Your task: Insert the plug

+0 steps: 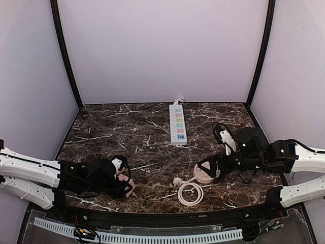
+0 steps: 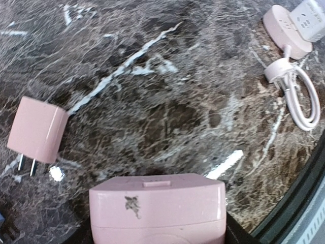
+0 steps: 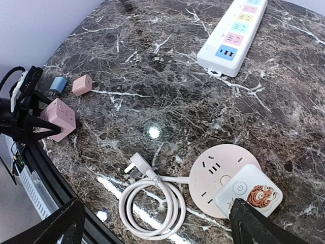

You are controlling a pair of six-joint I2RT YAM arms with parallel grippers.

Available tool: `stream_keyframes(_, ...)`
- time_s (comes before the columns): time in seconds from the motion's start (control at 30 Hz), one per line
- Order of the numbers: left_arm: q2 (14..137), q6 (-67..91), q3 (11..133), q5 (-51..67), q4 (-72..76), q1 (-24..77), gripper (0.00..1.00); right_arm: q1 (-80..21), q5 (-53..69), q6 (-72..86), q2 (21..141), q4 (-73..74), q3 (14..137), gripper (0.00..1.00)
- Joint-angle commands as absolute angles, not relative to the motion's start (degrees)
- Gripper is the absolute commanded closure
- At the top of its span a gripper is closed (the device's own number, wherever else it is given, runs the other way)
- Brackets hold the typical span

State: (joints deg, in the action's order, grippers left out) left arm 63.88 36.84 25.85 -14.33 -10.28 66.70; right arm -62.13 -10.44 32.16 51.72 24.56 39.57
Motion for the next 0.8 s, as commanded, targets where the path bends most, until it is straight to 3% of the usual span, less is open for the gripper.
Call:
stream_keyframes(0.0, 62.7, 30.7, 29.4, -8.4, -4.9, 66.7, 0.65, -62.6, -5.2, 27.8, 50.2, 17.8, 38.2, 0.01)
stream_keyframes(0.27, 65.2, 23.6, 32.3, 8.6, 7.7, 66.7, 0.68, -63.0, 11.8, 21.3, 48.1, 5.9, 33.4, 0.02)
stream_keyframes(0.57, 72.1, 18.2, 35.4, 20.1, 16.6, 66.7, 0.77, -66.6, 19.9, 20.0, 51.9, 1.8, 33.6, 0.03)
stream_keyframes(0.77, 76.3, 14.5, 38.4, 26.0, 19.0, 66.7, 0.92, -70.7, 19.1, 18.7, 56.9, 1.5, 35.3, 0.03)
